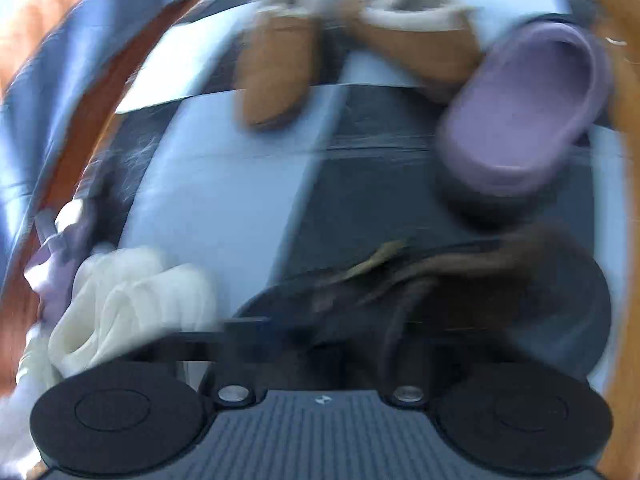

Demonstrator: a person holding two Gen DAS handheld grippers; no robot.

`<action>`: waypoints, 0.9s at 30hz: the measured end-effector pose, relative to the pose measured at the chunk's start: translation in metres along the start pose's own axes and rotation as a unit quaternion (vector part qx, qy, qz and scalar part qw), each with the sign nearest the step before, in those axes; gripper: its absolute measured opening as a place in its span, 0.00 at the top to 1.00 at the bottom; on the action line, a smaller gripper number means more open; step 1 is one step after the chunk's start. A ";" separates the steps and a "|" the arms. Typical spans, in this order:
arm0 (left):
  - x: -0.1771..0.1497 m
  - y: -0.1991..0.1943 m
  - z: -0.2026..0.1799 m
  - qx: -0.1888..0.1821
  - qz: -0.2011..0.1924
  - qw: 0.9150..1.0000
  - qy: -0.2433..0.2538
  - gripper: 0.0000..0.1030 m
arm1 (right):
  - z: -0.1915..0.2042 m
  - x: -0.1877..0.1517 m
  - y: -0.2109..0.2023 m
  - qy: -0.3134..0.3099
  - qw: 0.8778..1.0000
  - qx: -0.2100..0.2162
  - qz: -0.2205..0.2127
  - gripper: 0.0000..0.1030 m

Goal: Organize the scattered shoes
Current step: 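Carry the second black shoe with the right tool and set it beside the first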

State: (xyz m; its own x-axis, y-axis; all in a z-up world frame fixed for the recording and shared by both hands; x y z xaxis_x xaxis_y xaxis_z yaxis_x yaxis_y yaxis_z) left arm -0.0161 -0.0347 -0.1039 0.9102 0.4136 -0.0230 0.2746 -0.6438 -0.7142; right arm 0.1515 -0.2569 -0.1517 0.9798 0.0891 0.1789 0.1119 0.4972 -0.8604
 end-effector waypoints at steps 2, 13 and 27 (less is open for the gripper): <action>0.002 0.003 0.005 0.002 0.001 1.000 -0.006 0.47 | 0.006 -0.005 -0.005 -0.033 0.998 0.043 -0.010 0.89; 0.006 -0.003 -0.002 -0.003 -0.014 1.000 0.019 0.46 | 0.032 -0.026 -0.079 -0.149 0.977 0.146 0.050 0.88; -0.014 -0.004 -0.039 -0.041 0.019 0.996 0.071 0.45 | 0.052 -0.066 -0.103 -0.217 0.968 -0.075 0.105 0.30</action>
Point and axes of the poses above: each gripper's, at about its wrist camera, not at the fingertips, and y roughly the way its jaws point, z to its left, x to its top, the point moved 8 cm from there along y, roughly the way its jaws point, and after that the axes turned 6 degrees about z, right-handed, at the moved point
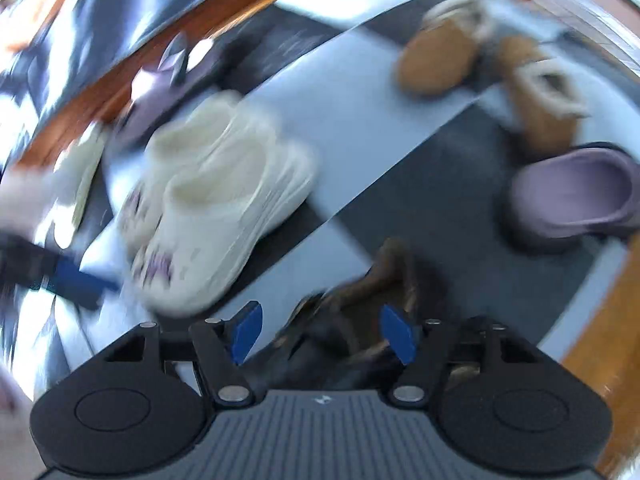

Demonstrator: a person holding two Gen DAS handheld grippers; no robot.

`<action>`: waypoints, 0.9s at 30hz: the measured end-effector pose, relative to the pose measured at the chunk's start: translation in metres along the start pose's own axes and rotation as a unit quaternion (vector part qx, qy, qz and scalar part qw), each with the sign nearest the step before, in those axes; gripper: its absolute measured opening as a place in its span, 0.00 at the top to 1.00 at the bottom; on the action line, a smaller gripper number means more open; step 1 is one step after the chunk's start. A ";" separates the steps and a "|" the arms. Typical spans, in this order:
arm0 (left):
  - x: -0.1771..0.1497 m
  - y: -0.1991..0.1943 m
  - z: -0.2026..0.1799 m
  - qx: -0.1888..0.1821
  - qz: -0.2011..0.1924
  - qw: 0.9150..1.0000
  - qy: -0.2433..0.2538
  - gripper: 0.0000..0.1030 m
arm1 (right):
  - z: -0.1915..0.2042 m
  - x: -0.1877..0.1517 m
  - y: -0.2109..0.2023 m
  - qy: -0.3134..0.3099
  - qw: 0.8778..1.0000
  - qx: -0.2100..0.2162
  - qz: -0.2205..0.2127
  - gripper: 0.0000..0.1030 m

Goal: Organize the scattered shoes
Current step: 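Carry the second black shoe with the right tool and set it beside the first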

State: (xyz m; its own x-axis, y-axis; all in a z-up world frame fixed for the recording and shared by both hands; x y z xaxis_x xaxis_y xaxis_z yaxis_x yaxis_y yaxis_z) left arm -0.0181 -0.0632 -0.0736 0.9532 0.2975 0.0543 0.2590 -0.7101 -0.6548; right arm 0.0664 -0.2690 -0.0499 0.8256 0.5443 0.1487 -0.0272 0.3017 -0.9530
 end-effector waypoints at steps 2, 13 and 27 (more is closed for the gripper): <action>-0.002 -0.009 -0.011 -0.009 -0.008 1.000 0.017 0.45 | -0.009 -0.010 0.000 0.058 0.997 0.031 0.041 0.29; -0.003 -0.051 -0.017 0.088 -0.068 0.992 0.057 0.39 | -0.042 -0.059 0.042 0.146 0.978 -0.050 0.140 0.25; -0.006 -0.160 -0.056 0.076 -0.195 0.972 0.110 0.22 | 0.046 -0.137 0.062 -0.023 0.958 0.039 0.282 0.25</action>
Point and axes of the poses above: each gripper's, at about its wrist camera, not at the fingertips, and y roughly the way its jaws point, z to its left, x to its top, the point moved 8 cm from there along y, roughly the way its jaws point, and after that the axes turned 6 degrees about z, right-handed, at the moved point
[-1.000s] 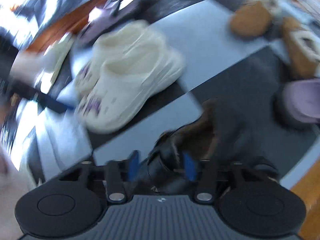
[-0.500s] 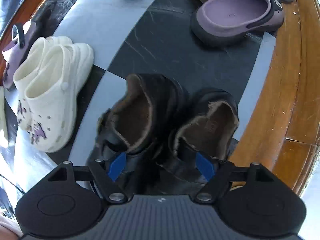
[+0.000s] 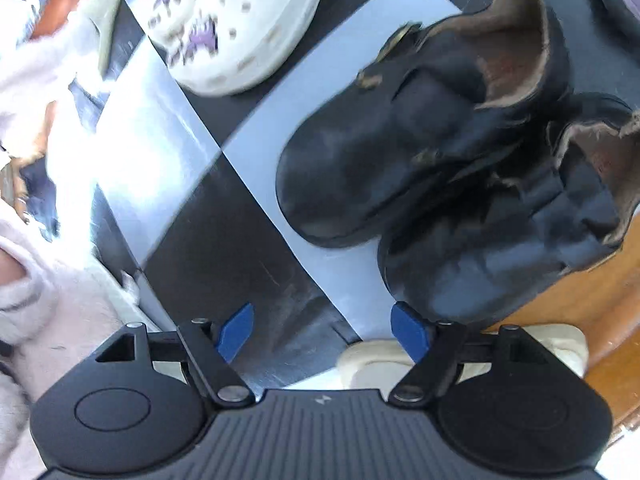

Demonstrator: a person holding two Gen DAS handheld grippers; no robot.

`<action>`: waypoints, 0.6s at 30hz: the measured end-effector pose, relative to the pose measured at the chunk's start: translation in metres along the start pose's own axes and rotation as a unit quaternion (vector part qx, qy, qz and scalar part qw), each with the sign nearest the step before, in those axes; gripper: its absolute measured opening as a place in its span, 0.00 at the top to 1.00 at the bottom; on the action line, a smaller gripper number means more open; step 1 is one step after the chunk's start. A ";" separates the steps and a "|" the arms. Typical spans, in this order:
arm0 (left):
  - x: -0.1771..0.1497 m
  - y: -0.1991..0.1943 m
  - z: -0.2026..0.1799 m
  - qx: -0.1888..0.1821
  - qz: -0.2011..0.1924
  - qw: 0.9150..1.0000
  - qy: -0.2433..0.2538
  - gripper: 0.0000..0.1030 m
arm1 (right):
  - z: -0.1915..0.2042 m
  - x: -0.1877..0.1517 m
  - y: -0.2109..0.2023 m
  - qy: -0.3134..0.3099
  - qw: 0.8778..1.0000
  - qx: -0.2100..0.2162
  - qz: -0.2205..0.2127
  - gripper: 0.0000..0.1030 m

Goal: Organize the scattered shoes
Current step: 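Carry the second black shoe with the right tool and set it beside the first, then open the right tool and move both tools toward the lavender clog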

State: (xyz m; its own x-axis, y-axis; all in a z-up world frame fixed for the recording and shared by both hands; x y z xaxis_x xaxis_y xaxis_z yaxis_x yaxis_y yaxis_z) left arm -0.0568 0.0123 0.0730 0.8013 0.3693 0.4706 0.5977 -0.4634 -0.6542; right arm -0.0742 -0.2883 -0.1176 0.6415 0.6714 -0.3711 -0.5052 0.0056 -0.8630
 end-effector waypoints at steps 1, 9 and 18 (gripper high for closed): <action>0.001 0.004 -0.001 0.006 0.004 1.000 0.003 0.22 | 0.001 -0.002 0.001 0.000 1.000 -0.014 -0.001 0.25; -0.001 0.048 -0.021 0.099 0.040 0.991 0.076 0.23 | -0.009 0.019 -0.077 0.059 0.986 0.046 -0.148 0.25; -0.015 0.062 -0.070 0.170 0.025 0.969 0.179 0.22 | -0.044 0.033 -0.140 0.175 0.917 0.137 -0.332 0.25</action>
Point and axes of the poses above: each gripper's, at about its wrist camera, not at the fingertips, and y roughly the way its jaws point, z to its left, x to its top, the point moved 8 cm from there along y, roughly the way its jaws point, and after that the axes turned 6 degrees about z, right-handed, at the moved point
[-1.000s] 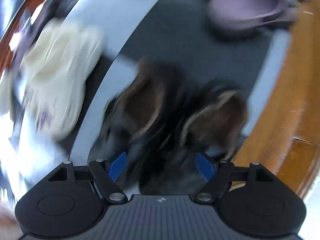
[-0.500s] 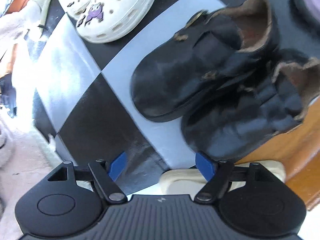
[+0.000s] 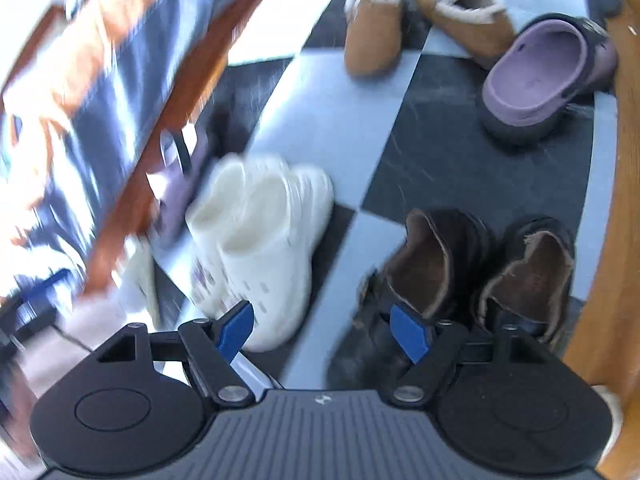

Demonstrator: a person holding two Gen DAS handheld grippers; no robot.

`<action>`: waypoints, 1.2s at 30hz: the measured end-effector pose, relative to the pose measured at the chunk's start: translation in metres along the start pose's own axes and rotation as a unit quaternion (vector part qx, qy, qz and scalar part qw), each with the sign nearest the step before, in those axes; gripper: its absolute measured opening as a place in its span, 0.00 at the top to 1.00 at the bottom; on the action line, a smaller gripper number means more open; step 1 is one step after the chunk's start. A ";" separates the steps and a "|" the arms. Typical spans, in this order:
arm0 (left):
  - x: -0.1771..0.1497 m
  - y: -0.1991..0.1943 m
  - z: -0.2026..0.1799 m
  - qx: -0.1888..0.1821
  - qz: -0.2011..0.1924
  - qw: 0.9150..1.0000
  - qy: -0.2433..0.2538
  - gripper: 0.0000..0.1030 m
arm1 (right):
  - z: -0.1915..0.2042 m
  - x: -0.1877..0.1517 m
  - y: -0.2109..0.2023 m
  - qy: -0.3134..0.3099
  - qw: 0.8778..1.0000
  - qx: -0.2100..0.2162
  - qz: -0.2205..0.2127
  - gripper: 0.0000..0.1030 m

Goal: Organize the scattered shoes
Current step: 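Open the right tool and move both tools toward the lavender clog, then grasp the lavender clog by its rim with the left tool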

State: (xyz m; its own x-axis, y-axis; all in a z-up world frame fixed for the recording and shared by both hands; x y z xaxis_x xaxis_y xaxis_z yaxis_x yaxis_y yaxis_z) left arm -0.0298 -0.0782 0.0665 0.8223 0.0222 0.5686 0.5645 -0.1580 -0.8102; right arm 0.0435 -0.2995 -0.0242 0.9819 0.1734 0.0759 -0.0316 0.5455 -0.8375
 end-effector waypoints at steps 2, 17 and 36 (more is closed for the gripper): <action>-0.002 0.005 -0.008 0.014 0.006 1.000 0.016 0.22 | -0.001 0.002 0.005 -0.021 1.000 -0.016 -0.017 0.25; 0.032 0.068 -0.088 -0.051 0.076 0.983 0.159 0.20 | -0.039 0.033 -0.024 0.093 0.984 -0.043 -0.143 0.25; 0.146 0.273 -0.133 -0.104 0.130 0.986 0.027 0.23 | -0.138 0.073 -0.080 0.187 0.951 -0.134 -0.207 0.25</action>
State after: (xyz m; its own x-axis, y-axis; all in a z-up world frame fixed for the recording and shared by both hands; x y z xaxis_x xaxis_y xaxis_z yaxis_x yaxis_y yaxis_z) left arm 0.2353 -0.2499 -0.0527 0.9290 -0.0972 0.3571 0.3038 -0.3510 -0.8857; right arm 0.1435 -0.4433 -0.0260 0.8986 -0.3426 0.2741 0.3724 0.2650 -0.8894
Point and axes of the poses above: each gripper's, at about its wrist camera, not at the fingertips, and y roughly the way its jaws point, z to its left, x to its top, the point moved 8 cm from there along y, roughly the way its jaws point, and after that the axes turned 6 degrees about z, right-handed, at the moved point
